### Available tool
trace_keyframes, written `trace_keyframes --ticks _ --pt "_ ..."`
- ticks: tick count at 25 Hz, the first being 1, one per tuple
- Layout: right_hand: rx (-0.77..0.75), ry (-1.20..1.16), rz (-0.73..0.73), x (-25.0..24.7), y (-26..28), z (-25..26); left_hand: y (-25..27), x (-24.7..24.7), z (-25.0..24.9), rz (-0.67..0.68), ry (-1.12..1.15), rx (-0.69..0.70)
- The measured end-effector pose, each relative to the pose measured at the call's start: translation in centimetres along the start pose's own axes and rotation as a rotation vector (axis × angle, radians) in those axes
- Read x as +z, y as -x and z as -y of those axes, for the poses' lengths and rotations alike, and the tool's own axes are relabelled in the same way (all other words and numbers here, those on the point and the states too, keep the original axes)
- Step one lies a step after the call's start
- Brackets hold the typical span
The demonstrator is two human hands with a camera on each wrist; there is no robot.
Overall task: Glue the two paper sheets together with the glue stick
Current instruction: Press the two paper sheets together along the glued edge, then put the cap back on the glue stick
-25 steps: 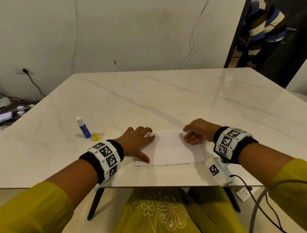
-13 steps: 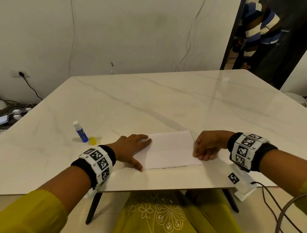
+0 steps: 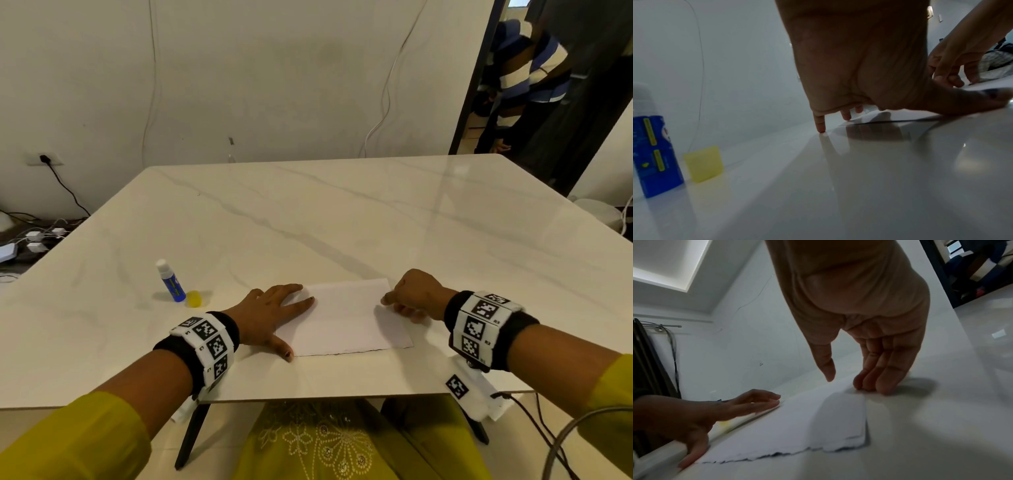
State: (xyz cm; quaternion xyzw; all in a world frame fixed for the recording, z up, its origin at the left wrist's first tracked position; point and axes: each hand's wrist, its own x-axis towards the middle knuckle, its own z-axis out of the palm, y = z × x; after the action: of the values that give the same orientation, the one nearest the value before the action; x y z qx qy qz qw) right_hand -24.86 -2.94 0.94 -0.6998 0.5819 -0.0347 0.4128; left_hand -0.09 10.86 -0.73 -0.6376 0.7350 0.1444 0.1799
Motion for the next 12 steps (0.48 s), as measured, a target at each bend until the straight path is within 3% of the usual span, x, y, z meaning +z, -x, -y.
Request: trace_keyframes --ticks 3,5,8,12 --pt "-0.273 0.362 -0.056 1.0 1.4 0.5 0.1 0.2 0.1 -0.005 0.045 -0.002" --pt "-0.422 0.605 0.06 2.1 2.8 0.8 0.1 0.2 0.1 -0.003 0.062 -0.012" --pt "-0.386 0.875 0.212 3.1 3.2 0.6 0.0 -0.4 0.3 0.022 0.064 -0.047" --pt "-0.265 0.935 0.184 2.1 1.3 -0.4 -0.3 -1.0 0.5 -0.059 0.114 -0.129"
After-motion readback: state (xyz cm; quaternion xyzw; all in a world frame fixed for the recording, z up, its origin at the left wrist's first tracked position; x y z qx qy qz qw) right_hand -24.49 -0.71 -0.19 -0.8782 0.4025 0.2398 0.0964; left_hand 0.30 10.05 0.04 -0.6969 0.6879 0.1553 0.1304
